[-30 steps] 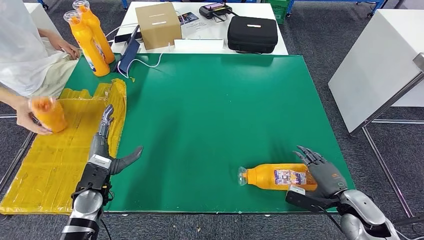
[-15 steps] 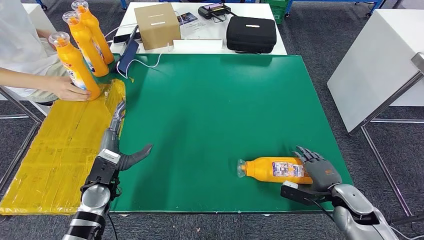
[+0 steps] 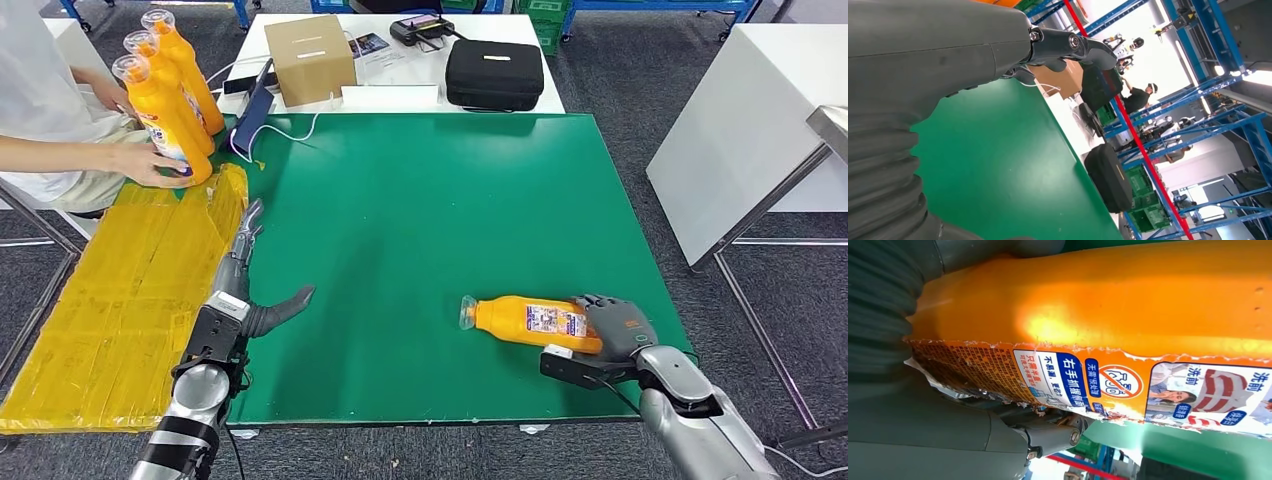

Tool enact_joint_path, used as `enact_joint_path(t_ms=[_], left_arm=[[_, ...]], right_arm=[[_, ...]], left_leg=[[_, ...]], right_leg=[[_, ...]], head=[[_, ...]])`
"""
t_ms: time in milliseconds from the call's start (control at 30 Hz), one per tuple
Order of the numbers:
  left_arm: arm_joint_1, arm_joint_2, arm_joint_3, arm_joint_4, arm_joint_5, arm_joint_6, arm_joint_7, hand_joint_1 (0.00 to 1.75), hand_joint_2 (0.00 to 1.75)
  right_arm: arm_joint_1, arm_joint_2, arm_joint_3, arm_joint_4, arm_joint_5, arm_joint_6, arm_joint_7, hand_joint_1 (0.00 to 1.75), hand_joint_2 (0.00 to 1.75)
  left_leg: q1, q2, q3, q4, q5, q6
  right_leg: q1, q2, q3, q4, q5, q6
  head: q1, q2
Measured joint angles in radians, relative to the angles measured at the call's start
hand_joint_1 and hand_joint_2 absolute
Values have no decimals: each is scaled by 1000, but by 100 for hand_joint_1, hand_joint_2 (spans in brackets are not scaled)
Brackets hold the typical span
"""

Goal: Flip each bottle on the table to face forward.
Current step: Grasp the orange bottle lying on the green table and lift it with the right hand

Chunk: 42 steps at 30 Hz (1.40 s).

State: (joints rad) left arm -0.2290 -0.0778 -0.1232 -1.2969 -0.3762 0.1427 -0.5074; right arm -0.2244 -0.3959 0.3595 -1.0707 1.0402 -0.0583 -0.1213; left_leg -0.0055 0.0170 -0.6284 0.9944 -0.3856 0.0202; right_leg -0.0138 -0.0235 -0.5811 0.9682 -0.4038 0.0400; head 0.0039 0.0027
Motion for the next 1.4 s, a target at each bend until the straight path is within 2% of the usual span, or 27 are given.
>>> enact_joint_path(t_ms=[200,300,367,500,633,833,1033,1267,1400], left_arm=[[1,-1,0,0,2,-8,3,0,175],[2,-1,0,0,5,-27,16,0,175],[3,-1,-4,0,6,-52,31,0,175],[3,-6,-32,1,2,-110,59,0,175],[-4,-15,-88,8,1,-149,84,0,175],[-24,-22,-189,15,35,-189,117,0,175],[-42,-26,-239,14,72,-208,127,0,175],[-69,-29,-259,14,135,-233,144,0,175],[-84,-30,-260,14,160,-242,150,0,175]], right_arm=[[2,44,5,0,-6,-55,5,175,175],[7,74,-1,-7,-33,-113,-8,175,175],[20,113,-15,-27,-71,-168,-27,175,175],[36,227,-66,-117,-212,-263,-92,175,175],[38,324,-126,-213,-378,-310,-157,175,175],[43,425,-164,-286,-524,-258,-224,175,175],[44,490,-160,-284,-582,-190,-255,175,175],[31,544,-82,-184,-581,-81,-275,175,175],[20,575,-26,-95,-572,-69,-287,175,175]], left_leg=[[0,-1,0,0,0,0],[0,-2,-2,0,0,0],[0,-2,-4,0,1,0],[0,-3,-8,0,2,0],[0,-4,-11,0,2,0],[-1,-5,-14,0,2,0],[0,-5,-14,0,2,0],[0,-5,-14,0,2,0],[0,-5,-15,0,2,0]], right_leg=[[0,0,0,0,0,1],[0,0,0,1,0,1],[0,0,-2,1,0,1],[0,-1,-7,1,0,1],[0,-3,-9,1,0,1],[0,-4,-11,1,0,1],[0,-4,-11,1,0,1],[0,-4,-12,2,-1,1],[0,-4,-12,2,-1,1]], head=[[0,0],[0,0],[0,0],[0,0],[0,0],[0,0],[0,0],[0,0],[0,0]])
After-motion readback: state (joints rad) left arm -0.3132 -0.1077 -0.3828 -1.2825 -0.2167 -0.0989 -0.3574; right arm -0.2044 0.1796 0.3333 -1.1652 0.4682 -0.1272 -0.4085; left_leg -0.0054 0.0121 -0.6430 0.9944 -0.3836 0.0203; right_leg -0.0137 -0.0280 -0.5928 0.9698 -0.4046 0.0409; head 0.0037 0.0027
